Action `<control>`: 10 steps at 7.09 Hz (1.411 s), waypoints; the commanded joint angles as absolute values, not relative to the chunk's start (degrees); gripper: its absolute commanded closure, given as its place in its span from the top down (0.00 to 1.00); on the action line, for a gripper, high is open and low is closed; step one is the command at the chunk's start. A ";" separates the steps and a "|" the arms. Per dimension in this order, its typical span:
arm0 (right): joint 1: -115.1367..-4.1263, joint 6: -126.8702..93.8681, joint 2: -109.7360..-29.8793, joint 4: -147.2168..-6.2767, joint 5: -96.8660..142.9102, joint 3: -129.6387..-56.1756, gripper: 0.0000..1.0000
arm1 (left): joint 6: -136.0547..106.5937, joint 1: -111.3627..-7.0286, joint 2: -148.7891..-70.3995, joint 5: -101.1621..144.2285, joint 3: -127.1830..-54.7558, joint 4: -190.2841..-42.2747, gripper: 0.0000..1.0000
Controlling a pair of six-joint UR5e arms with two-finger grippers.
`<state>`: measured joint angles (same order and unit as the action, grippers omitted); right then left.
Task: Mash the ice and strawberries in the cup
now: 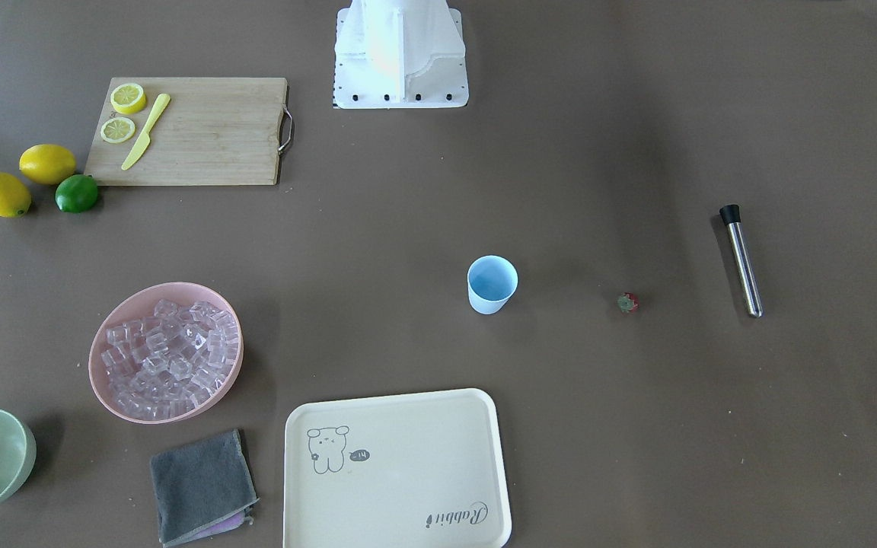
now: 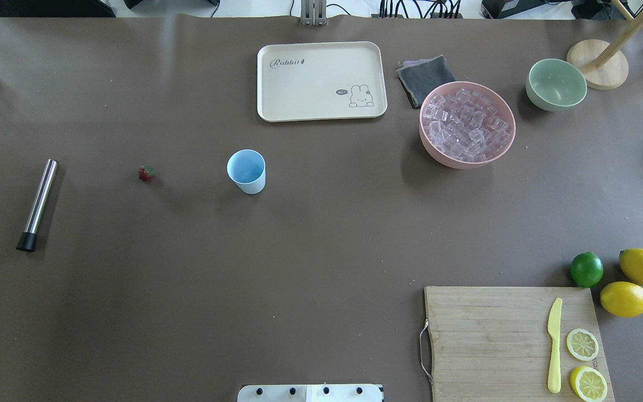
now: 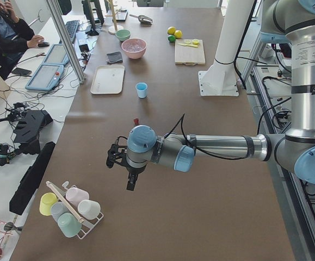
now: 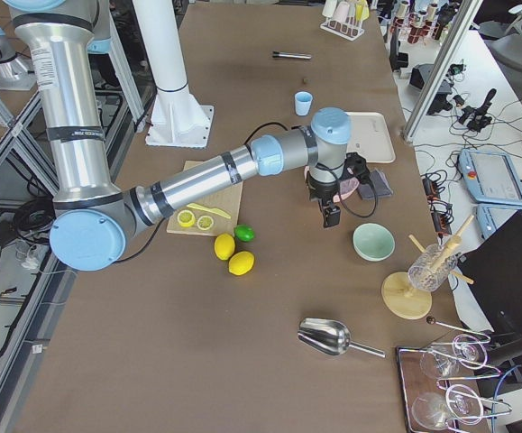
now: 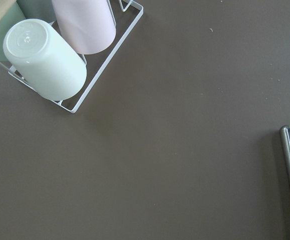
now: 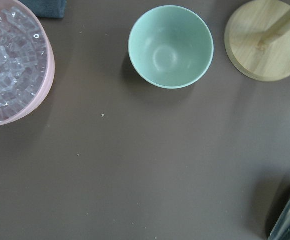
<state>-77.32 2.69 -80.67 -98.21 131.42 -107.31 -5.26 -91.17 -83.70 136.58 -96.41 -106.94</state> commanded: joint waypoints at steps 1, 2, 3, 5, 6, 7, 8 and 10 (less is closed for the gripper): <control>-66.84 2.38 -75.95 -95.73 125.44 -106.35 0.99 | -5.10 -91.84 -83.76 136.58 -96.50 -106.96 0.98; -63.58 2.20 -73.59 -95.63 122.64 -105.22 0.99 | -5.01 -91.93 -83.67 136.58 -96.68 -107.05 0.98; -59.98 1.85 -72.17 -95.54 118.78 -103.90 0.99 | -5.10 -92.37 -83.67 136.58 -96.94 -107.05 0.98; -54.25 0.45 -68.31 -95.10 112.78 -100.83 0.99 | -5.27 -92.72 -81.39 136.58 -99.13 -107.05 0.98; -52.49 0.44 -66.55 -95.10 111.11 -98.55 0.99 | -5.19 -92.72 -81.30 136.58 -99.14 -107.05 0.98; -52.04 0.18 -62.18 -95.10 110.14 -94.78 0.99 | -5.10 -92.72 -81.30 136.58 -99.14 -107.05 0.98; -51.94 -0.78 -59.96 -95.18 110.13 -93.35 0.99 | -5.10 -92.72 -81.30 136.58 -99.05 -107.05 0.98; -52.12 -2.81 -59.07 -95.10 110.04 -90.81 0.98 | -5.10 -92.90 -80.60 136.58 -99.31 -107.22 0.98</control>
<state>-52.05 -1.91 -60.14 -95.12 110.13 -92.72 -5.10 -92.84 -81.02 136.58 -99.17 -107.10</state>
